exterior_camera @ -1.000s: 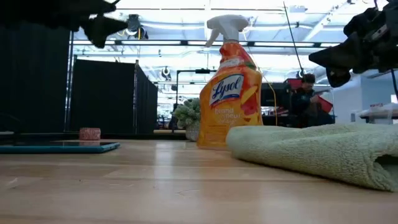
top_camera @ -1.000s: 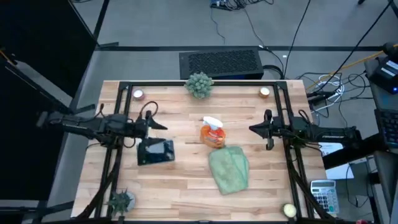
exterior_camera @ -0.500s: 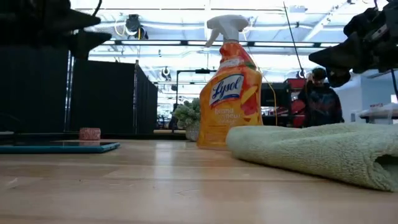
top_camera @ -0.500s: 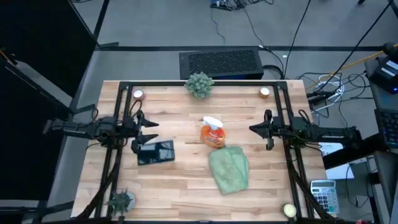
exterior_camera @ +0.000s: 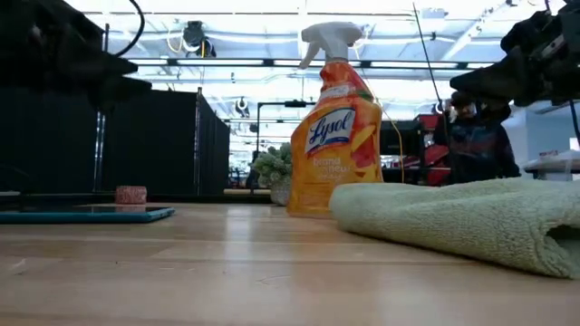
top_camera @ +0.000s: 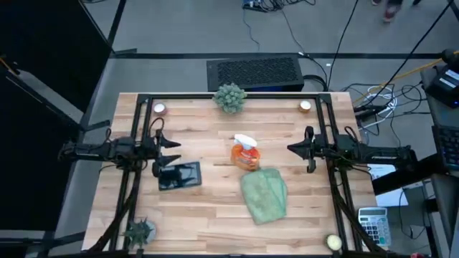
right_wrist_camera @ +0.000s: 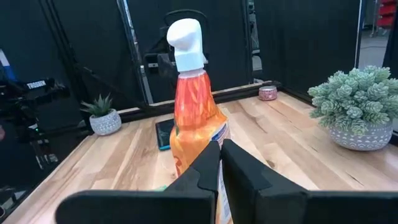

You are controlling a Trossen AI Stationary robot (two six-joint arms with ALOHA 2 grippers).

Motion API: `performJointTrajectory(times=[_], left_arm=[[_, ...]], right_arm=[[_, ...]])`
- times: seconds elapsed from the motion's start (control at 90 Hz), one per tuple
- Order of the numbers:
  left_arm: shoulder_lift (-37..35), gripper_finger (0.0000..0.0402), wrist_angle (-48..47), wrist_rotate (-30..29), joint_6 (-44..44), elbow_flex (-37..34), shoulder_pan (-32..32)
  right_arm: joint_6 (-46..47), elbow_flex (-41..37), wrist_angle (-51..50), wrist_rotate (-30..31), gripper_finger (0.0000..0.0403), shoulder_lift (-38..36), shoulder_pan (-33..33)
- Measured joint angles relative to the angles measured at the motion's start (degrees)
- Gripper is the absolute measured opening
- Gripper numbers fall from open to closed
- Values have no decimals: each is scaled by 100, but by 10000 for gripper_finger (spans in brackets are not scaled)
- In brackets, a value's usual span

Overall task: Apply microfiber cloth
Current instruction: Return to Home Position

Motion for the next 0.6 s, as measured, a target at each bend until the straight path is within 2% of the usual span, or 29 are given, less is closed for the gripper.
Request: performJointTrajectory(times=[0.144,0.6], left_arm=[[-1,217,40,-422,81,2,3],[28,217,39,-428,243,2,3]], right_arm=[[0,0,0,0,0,0,0],[0,0,-4,0,0,0,0]])
